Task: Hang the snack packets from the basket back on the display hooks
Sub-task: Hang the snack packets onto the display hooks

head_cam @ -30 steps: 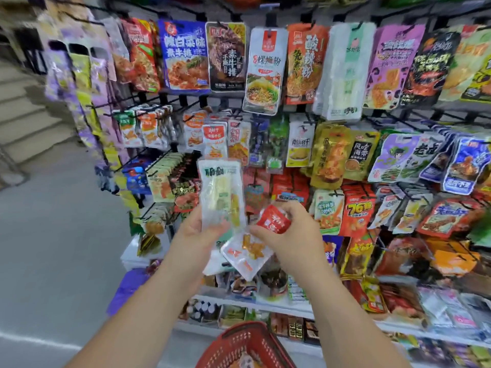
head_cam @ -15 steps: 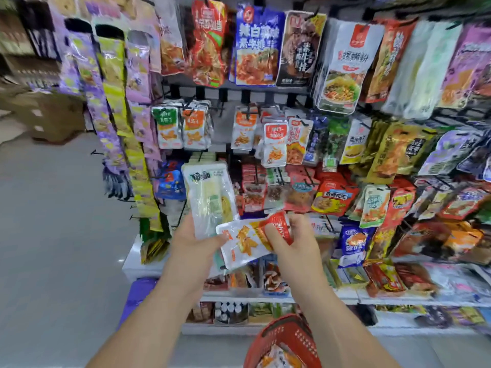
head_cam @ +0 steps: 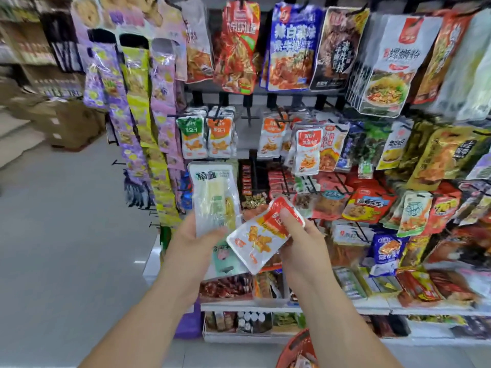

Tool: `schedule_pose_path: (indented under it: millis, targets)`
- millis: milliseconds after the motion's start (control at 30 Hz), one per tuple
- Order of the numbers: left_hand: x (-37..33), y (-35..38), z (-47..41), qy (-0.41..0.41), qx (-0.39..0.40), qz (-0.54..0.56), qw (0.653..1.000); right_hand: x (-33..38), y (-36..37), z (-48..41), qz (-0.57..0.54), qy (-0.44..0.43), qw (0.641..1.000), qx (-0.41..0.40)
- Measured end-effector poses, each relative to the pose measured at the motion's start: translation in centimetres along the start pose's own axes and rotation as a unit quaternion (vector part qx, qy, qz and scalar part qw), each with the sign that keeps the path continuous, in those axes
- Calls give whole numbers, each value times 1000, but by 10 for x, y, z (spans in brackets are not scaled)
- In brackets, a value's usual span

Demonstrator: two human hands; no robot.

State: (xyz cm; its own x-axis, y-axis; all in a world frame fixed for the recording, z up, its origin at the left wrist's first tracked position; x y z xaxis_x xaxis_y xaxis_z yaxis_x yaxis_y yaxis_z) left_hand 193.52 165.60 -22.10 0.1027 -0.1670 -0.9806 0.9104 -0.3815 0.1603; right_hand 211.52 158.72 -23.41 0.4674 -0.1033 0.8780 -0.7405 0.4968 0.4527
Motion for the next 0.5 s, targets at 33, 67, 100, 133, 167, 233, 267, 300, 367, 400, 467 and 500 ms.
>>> schedule_pose_path:
  millis: [33,67,100,133,167,233,267,300,367,400,467,500]
  targets:
    - [-2,-2,-6,3,-4,5,1000,-1,1,-8,-16,10,1000,-5]
    - [-3,-5,-14,4,-9,10,1000,-1,2,-16,-26,17,999,-8]
    - [-4,-6,-21,4,-12,13,1000,0,4,-25,-27,17,999,-9]
    - [-6,-8,-28,4,-16,14,1000,2,5,-35,-19,13,1000,-10]
    - [-9,-9,-36,7,-18,11,1000,4,8,-45,-2,8,1000,-11]
    - [-14,-12,-53,19,-17,-1,1000,11,14,-68,49,-22,999,-3]
    - [-16,-13,-63,21,-22,-6,1000,16,19,-79,83,-36,996,5]
    - [-18,-15,-71,24,-26,-8,999,19,24,-91,118,-51,992,20]
    - [-23,-18,-86,27,-30,-10,999,27,33,-114,176,-68,980,56]
    - [-25,-19,-93,25,-33,-12,999,32,39,-122,190,-72,977,71]
    - [-27,-21,-106,27,-41,-9,999,38,47,-139,203,-71,973,82]
    - [-27,-23,-113,30,-46,-5,998,39,50,-148,205,-68,973,80]
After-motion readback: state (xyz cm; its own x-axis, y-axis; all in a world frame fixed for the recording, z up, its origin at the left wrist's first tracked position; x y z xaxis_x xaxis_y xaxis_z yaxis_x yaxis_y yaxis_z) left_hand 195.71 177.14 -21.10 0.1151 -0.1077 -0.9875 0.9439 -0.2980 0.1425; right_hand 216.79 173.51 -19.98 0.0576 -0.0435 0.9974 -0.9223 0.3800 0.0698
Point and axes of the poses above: each hand's wrist, its own z-axis away from the middle knuckle, its own y-axis out of the palm, x = y × z, the point moved 4 cm from there along -z, towards the middle knuckle, and after that the axes turned 7 degrees about x, right-handed, at the moved point
